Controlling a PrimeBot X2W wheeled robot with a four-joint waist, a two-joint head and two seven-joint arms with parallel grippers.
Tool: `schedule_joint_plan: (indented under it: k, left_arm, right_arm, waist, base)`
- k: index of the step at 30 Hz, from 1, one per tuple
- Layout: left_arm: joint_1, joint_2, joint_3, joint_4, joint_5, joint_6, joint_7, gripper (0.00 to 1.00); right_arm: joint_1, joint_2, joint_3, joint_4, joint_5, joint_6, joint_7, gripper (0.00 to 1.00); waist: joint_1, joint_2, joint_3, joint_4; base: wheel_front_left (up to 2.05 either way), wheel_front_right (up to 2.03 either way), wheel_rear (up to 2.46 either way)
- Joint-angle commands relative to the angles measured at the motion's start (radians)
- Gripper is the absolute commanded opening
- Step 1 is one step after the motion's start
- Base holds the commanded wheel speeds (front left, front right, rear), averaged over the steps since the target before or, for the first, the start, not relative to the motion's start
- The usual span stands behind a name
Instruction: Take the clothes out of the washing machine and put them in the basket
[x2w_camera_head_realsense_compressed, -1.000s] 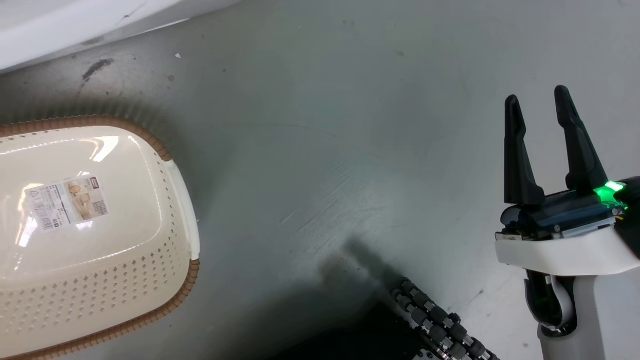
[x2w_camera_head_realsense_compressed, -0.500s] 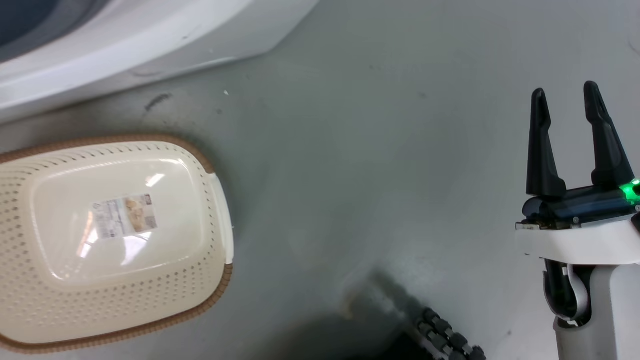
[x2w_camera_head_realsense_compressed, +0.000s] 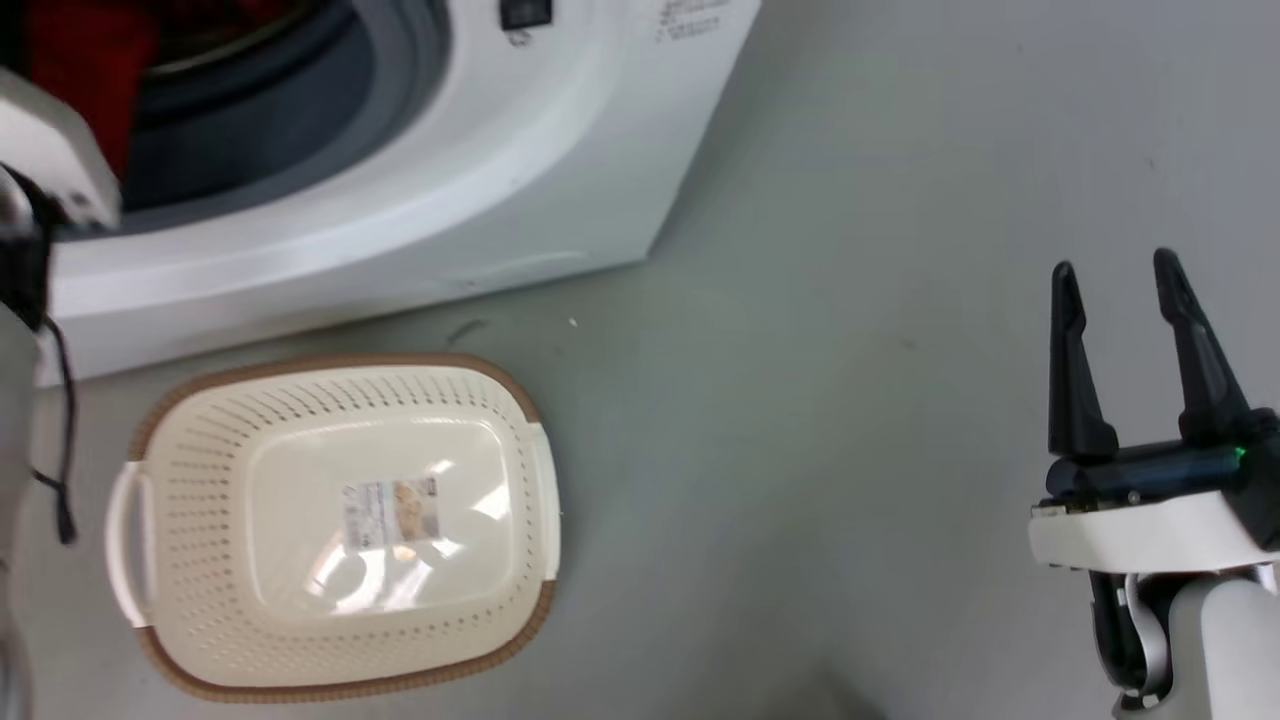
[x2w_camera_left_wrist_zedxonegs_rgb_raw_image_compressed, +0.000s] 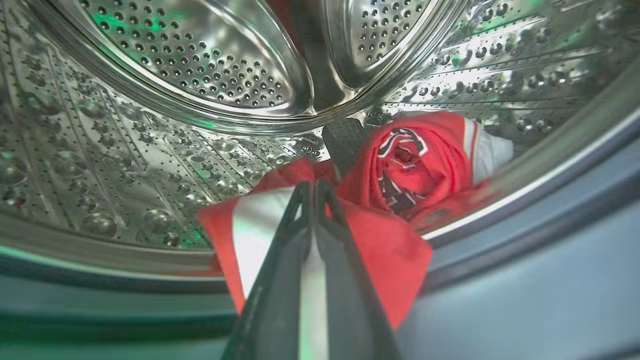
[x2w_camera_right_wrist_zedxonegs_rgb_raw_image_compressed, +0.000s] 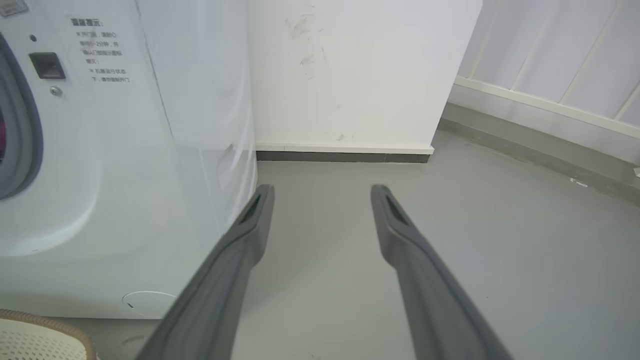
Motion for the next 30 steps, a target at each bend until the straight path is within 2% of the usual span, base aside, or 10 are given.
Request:
schedule_joint_plan:
  k: [1,4,13,20,30]
  left_arm:
    - [0.034,-0.008,-0.003,-0.006,0.003,-0.002,-0.016,0.0]
    - [0.11,-0.032,0.005,-0.057,0.003,0.0,-0.033,0.0]
    - [0.409,-0.074,0.142,-0.525,0.063,0.081,-0.036,0.0]
    - [0.607,-0.123,0.21,-0.816,0.129,0.107,-0.035,0.0]
    - [0.811,-0.172,0.226,-1.098,0.202,0.132,-0.034,0.0]
  right_arm:
    - [0.016,0.001,-0.003,0.004,-0.009,-0.001,-0.002,1.0]
    - [0.035,0.001,-0.008,0.014,-0.017,-0.001,-0.002,1.0]
    - [0.086,0.001,-0.013,0.033,-0.042,-0.001,-0.002,1.0]
    - [0.124,0.001,-0.004,0.045,-0.05,-0.001,-0.002,1.0]
    - [0.16,0.001,-0.004,0.059,-0.053,-0.001,-0.002,1.0]
  waist:
    - [0.0001,0.0,-0.087,0.055]
    - [0.0001,0.0,-0.137,0.077]
    - [0.0001,0.0,-0.25,0.136]
    - [0.0001,0.0,-0.318,0.164]
    - [0.0001,0.0,-0.379,0.196]
  base:
    - [0.0,0.0,0.0]
    - [0.0,0.0,0.0]
    - [0.0,0.0,0.0]
    - [0.0,0.0,0.0]
    - [0.0,0.0,0.0]
